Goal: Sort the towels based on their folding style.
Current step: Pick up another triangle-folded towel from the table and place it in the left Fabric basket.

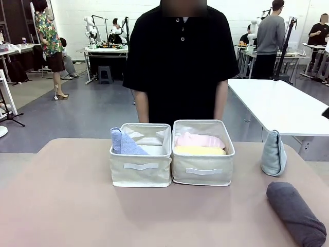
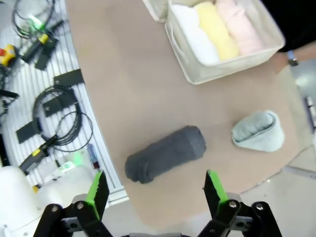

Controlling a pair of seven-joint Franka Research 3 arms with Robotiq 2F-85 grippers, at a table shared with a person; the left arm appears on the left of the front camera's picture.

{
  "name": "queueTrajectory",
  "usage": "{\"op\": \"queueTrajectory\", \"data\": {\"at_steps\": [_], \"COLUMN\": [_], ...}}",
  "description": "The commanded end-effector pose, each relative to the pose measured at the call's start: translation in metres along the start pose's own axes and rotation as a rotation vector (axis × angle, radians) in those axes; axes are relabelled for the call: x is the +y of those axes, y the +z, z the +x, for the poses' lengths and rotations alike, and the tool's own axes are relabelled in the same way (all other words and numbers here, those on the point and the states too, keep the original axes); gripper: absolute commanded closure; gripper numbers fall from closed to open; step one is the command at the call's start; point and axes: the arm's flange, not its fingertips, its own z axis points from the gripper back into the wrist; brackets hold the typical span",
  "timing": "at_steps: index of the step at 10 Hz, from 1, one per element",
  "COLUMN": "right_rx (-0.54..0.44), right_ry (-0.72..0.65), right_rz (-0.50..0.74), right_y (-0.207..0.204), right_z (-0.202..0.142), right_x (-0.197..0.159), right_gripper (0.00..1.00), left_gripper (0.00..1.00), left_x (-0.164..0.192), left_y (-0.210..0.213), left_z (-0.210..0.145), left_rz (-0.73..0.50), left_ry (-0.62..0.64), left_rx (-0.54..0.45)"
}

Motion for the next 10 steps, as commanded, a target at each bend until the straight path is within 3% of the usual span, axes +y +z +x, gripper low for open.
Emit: {"op": "queueTrajectory", "data": {"at_steps": [1,3,8,10], "right_rx": [0.030,0.006,0.203,0.246], "right_ry": [-0.015,0.001,-0.018,-0.018], "right_rz": [-0.023,-0.008,-0.124,-0.087], "right_y": [-0.007,-0.003,-0.072,-0.107], "right_z": [0.009,0.006,0.142,0.179], "right_x": [-0.005,-0.002,-0.048,-0.069], "right_gripper": [0.00,0.00,0.00,0.00], "left_gripper": [0.00,0.00,0.00,0.00], "left_x": [-0.002,-0.002,-0.002,-0.002], "left_y": [0.003,0.003,0.003,0.003], "left_z": [0.000,0.000,0.000,0.000], "left_rz": [0.004,0.004,0.004,0.004], "left_ry": [-0.001,-0.001,-0.001,-0.001], "left_rx": [-0.009,-0.009,-0.009,-0.009]}}
